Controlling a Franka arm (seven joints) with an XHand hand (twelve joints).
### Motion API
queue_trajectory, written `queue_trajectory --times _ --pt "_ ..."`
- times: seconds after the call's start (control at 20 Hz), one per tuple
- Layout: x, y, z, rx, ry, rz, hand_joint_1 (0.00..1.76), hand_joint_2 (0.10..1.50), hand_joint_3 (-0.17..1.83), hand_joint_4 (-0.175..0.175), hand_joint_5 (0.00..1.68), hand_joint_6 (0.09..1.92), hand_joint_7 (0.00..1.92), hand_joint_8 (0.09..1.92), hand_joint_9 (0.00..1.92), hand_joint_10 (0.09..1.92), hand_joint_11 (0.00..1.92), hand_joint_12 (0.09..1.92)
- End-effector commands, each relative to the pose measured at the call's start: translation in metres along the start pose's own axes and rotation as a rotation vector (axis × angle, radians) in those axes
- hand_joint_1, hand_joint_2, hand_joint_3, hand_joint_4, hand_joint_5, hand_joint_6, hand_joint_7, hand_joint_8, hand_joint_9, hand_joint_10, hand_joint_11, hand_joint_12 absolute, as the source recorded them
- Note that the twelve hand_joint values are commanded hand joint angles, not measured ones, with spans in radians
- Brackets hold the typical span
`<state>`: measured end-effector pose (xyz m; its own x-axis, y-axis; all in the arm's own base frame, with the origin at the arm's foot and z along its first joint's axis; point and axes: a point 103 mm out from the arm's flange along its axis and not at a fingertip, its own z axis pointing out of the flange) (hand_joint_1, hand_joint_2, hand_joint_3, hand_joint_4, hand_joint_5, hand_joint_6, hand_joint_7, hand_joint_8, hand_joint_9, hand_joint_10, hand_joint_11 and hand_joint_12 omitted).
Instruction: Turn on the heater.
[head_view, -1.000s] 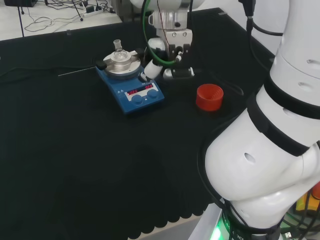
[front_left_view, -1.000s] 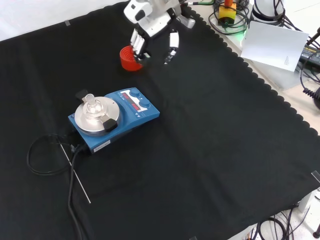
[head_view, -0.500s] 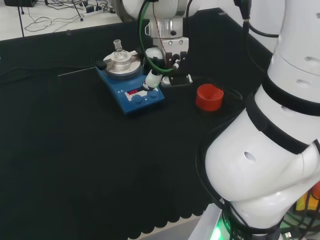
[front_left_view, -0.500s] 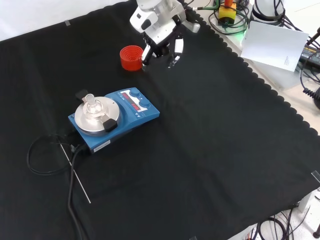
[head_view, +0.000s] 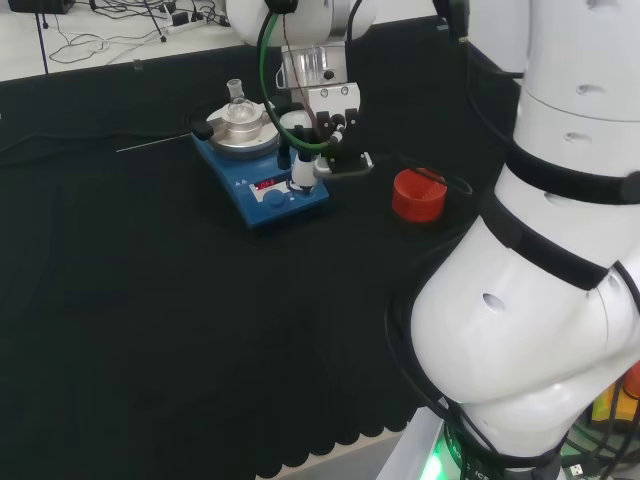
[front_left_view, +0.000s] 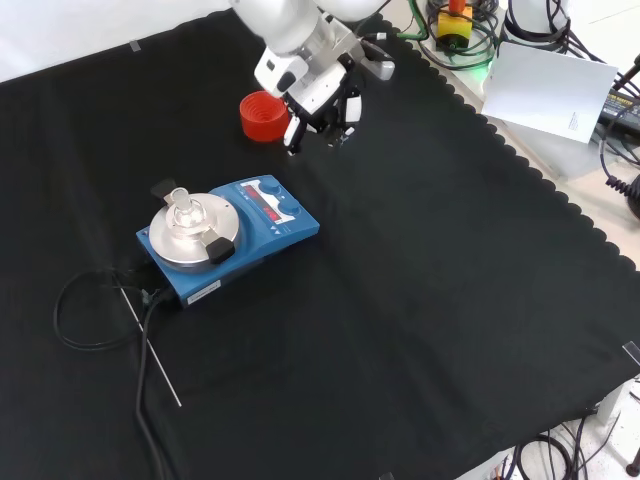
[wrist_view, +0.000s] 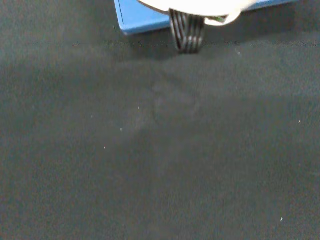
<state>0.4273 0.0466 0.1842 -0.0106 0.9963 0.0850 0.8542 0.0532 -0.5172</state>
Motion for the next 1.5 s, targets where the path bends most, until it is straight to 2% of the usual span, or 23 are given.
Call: queue_trajectory --times 0.05,0.35,0.7,1.5 --pt "0.002 0.010 0.014 0.118 -0.005 -0.016 1.44 0.71 0.96 -0.125 0.36 0.84 1.72 1.53 1.80 1.43 1.40 1.27" --pt "0.003 0.019 0.020 0.152 -0.003 -0.031 1.46 0.69 1.01 -0.107 0.22 0.77 1.73 1.53 1.81 1.44 1.40 1.29" --pt "0.001 0.028 0.027 0.175 -0.002 -0.032 1.46 0.68 1.03 -0.092 0.19 0.63 1.73 1.53 1.81 1.44 1.40 1.29" --pt "-0.005 0.038 0.035 0.186 -0.002 -0.030 1.45 0.70 1.03 -0.069 0.22 0.18 1.72 1.51 1.80 1.41 1.39 1.28"
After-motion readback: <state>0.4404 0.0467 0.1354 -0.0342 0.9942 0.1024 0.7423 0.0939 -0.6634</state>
